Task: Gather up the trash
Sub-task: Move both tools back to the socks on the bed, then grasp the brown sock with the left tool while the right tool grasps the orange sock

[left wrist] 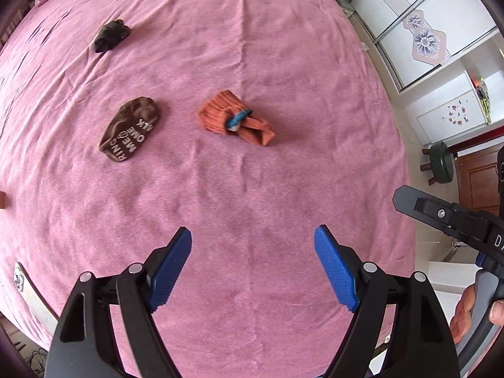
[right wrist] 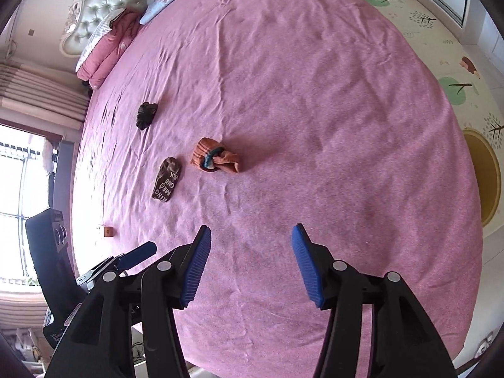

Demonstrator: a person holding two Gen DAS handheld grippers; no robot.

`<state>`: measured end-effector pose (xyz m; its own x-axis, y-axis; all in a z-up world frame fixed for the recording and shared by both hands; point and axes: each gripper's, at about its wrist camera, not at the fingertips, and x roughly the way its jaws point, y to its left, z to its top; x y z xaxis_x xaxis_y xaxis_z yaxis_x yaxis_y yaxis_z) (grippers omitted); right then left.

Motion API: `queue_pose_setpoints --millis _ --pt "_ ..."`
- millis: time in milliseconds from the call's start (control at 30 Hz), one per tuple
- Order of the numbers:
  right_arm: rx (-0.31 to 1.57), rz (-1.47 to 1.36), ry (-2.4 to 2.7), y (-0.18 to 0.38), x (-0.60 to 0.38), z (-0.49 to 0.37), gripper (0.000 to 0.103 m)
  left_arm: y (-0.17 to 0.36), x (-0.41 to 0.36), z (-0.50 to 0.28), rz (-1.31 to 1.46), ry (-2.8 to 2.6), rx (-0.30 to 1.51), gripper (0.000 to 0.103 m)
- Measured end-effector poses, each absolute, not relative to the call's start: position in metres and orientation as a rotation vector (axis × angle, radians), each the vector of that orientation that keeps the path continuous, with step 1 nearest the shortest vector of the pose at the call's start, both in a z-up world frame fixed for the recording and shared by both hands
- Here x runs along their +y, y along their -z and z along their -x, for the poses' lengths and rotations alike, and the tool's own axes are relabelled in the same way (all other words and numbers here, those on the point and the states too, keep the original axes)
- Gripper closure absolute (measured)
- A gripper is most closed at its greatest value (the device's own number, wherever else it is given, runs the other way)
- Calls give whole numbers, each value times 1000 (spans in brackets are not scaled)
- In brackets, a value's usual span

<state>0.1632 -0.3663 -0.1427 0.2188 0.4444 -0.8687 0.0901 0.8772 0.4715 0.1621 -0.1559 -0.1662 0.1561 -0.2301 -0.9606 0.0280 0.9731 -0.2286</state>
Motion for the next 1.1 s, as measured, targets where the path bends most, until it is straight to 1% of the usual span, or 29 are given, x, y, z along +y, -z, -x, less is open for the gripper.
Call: queue_pose_setpoints --millis 100,533,633,833,1100 --pt "1348 -424 -273 145 -344 -174 42 168 -137 -168 182 166 1402 21" --pt "1409 -347 -289 172 -292 -234 41 200 -75 -223 212 92 1440 20" --pt "1430 -345 -287 184 -286 -246 36 212 -66 -237 205 74 1455 20" --pt "1483 -315 -295 211 -271 -264 35 239 -45 -260 213 26 1496 20" --pt "1512 -296 -306 231 -257 -291 33 273 -34 -288 209 7 1553 20"
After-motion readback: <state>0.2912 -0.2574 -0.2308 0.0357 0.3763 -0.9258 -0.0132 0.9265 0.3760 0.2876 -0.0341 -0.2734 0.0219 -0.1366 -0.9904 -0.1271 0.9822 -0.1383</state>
